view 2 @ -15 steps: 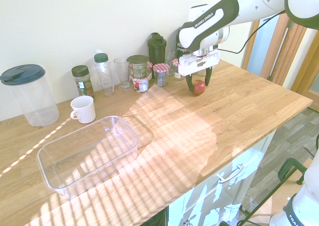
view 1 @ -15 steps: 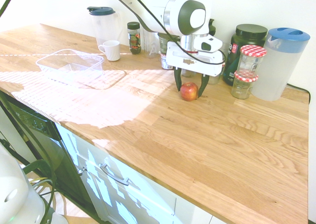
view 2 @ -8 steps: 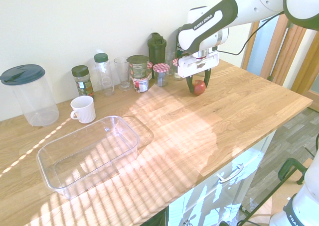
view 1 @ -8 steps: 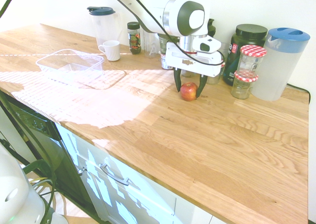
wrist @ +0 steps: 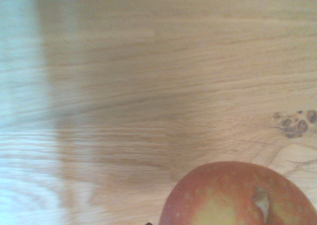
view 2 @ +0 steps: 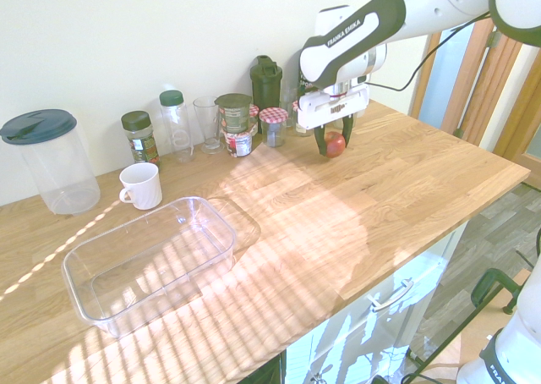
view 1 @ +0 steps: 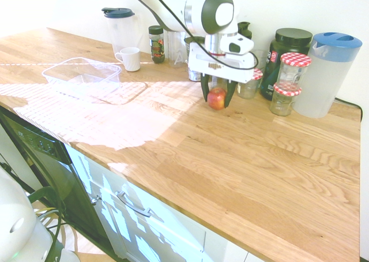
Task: Put the apple into the container
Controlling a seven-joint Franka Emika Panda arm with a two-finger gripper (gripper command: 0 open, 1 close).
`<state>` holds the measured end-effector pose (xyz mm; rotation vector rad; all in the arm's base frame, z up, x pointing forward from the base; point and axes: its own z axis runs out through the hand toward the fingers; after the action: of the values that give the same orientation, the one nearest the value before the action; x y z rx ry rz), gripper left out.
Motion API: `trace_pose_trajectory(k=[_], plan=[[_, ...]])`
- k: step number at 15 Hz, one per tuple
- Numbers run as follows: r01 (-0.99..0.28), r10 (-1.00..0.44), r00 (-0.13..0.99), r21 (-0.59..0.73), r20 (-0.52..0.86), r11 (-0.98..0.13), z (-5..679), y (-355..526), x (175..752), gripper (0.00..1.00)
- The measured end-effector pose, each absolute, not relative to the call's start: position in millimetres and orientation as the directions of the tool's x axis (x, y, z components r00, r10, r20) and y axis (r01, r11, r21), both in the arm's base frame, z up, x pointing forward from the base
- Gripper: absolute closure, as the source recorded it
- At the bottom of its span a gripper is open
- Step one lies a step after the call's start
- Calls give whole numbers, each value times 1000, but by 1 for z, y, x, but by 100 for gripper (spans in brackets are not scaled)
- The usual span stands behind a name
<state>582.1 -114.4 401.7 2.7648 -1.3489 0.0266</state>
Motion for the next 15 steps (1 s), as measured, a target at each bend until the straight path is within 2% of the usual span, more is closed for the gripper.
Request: trace_pose_trajectory(k=[3, 5, 10, 13, 15], plan=[[-714, -715, 699, -23, 32, -700, 489, -40, 571, 100], [-651, -653, 757, -60, 32, -757, 518, 36, 560, 100], [-549, -552, 834, -67, 27, -833, 511, 191, 534, 100], [-482, -486, 873, -76, 41, -873, 515, 275, 499, 100], [-462, -465, 884, -73, 47, -884, 491, 315, 489, 100]])
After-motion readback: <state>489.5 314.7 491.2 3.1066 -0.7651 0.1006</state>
